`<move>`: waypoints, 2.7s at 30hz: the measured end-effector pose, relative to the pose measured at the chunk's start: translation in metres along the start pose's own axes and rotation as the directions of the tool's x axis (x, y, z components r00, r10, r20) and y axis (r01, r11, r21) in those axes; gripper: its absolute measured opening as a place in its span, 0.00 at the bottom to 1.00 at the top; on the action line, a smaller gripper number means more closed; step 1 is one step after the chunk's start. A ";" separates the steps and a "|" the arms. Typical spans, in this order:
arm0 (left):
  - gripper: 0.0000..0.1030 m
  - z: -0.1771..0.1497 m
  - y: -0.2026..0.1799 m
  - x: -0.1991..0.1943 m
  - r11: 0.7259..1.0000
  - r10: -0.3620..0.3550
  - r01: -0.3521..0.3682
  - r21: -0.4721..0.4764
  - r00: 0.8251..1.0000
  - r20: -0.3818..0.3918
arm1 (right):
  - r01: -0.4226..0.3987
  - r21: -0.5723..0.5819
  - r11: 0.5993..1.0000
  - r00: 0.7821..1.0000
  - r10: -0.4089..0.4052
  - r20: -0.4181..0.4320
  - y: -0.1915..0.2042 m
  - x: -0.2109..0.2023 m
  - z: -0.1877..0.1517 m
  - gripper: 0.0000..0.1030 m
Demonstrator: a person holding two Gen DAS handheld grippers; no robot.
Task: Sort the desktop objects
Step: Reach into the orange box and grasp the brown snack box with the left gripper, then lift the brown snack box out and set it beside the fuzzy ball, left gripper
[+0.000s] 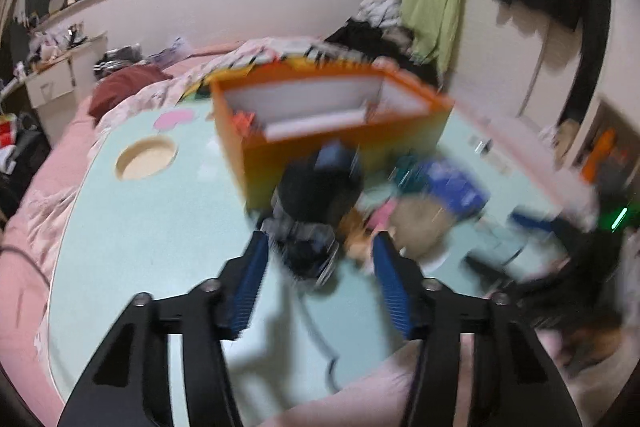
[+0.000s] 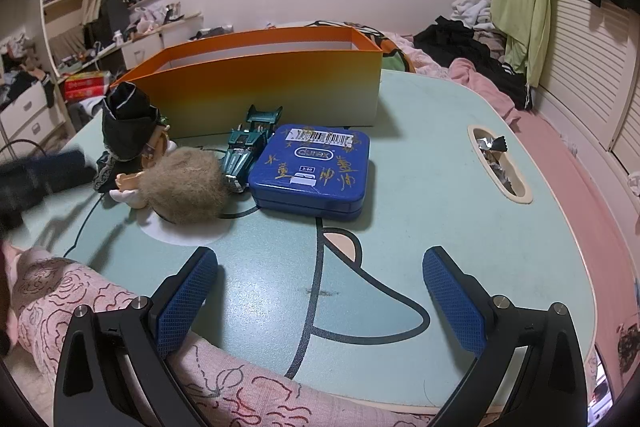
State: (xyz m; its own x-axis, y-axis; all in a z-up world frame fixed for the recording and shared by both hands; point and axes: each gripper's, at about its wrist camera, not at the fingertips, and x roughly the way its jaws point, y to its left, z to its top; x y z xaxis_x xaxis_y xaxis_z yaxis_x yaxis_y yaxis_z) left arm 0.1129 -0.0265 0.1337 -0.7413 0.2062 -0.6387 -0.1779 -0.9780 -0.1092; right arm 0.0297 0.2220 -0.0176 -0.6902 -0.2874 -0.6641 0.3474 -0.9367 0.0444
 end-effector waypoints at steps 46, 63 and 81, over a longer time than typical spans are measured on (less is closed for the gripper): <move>0.72 0.165 -0.075 0.235 0.982 0.115 -0.176 -0.066 0.838 -0.534 | -0.014 0.001 1.000 1.000 0.014 0.006 0.006 0.001 0.005 1.00; 0.41 0.152 -0.070 0.234 0.978 0.205 -0.193 0.078 0.830 -0.519 | -0.013 0.001 1.000 1.000 0.013 0.009 0.008 0.000 0.004 1.00; 0.41 0.031 -0.039 -0.010 0.956 -0.265 0.285 0.073 0.942 -0.205 | -0.013 0.001 1.000 1.000 0.013 0.010 0.006 -0.002 0.002 1.00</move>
State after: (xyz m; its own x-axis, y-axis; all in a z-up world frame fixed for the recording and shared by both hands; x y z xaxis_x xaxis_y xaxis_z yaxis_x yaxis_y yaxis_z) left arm 0.1068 0.0104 0.1682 -0.5187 0.4470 -0.7288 -0.4289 -0.8735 -0.2305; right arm 0.0320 0.2169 -0.0150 -0.6915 -0.3018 -0.6563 0.3558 -0.9330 0.0542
